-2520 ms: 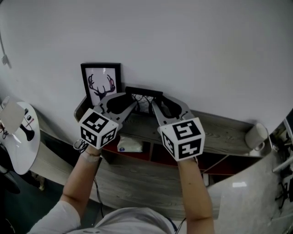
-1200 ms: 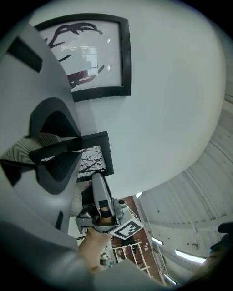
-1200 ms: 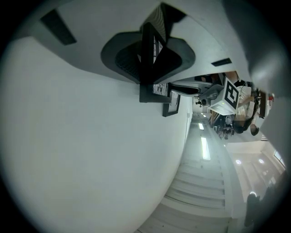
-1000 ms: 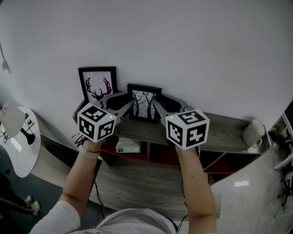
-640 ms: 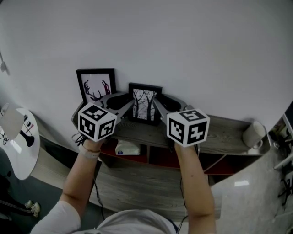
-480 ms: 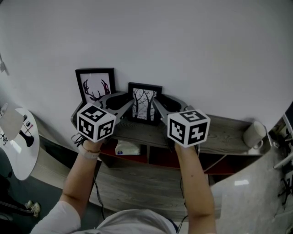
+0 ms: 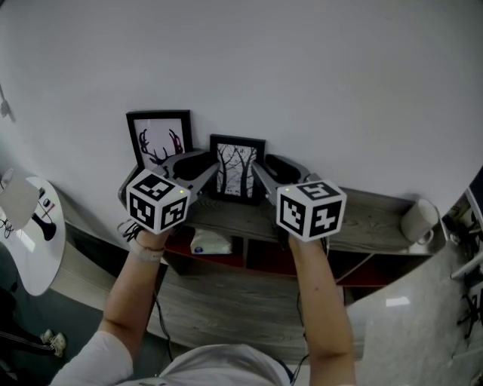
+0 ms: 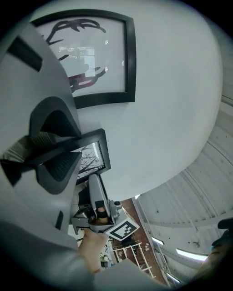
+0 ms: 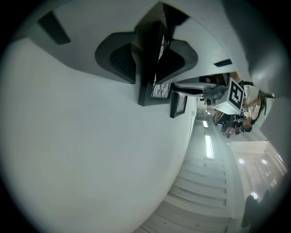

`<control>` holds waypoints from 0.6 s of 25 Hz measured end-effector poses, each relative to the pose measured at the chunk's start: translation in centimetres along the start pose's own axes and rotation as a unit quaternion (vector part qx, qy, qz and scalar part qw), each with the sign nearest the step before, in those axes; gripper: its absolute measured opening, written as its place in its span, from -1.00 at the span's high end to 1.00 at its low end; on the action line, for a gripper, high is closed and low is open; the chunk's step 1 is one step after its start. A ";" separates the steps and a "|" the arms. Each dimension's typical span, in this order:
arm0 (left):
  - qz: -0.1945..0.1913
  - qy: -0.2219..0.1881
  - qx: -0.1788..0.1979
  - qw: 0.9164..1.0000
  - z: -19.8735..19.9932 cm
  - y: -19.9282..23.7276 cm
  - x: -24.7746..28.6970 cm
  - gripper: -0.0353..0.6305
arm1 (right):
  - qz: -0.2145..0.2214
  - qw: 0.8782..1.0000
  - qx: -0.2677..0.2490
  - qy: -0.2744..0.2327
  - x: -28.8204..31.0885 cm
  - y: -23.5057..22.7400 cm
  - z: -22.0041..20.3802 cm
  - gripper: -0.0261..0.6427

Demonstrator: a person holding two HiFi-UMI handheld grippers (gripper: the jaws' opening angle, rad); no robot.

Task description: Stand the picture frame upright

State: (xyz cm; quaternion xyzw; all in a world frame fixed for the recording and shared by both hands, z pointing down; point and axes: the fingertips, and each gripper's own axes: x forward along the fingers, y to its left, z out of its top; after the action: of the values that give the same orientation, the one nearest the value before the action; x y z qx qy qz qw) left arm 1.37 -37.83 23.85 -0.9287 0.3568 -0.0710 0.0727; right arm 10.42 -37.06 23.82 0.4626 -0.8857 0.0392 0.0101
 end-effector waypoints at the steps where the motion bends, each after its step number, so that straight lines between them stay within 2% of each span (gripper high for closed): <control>1: 0.001 0.000 -0.001 1.000 0.0 0.0 0.0 0.58 | -0.002 1.000 -0.001 0.001 0.0 0.0 -0.1 0.53; 9: 0.014 0.001 -0.001 1.000 -0.2 0.1 -1.0 0.58 | -0.015 1.000 -0.004 0.003 -0.4 -0.1 -0.4 0.53; 15: 0.017 -0.028 -0.005 0.999 0.9 -0.9 -2.3 0.58 | -0.018 1.000 -0.019 -0.015 -1.9 0.9 0.5 0.53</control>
State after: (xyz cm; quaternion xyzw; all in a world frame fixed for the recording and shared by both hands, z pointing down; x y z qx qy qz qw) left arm 0.38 -35.55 22.93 -0.9246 0.3703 -0.0421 0.0793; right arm 10.80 -35.01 23.13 0.4790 -0.8777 0.0152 0.0063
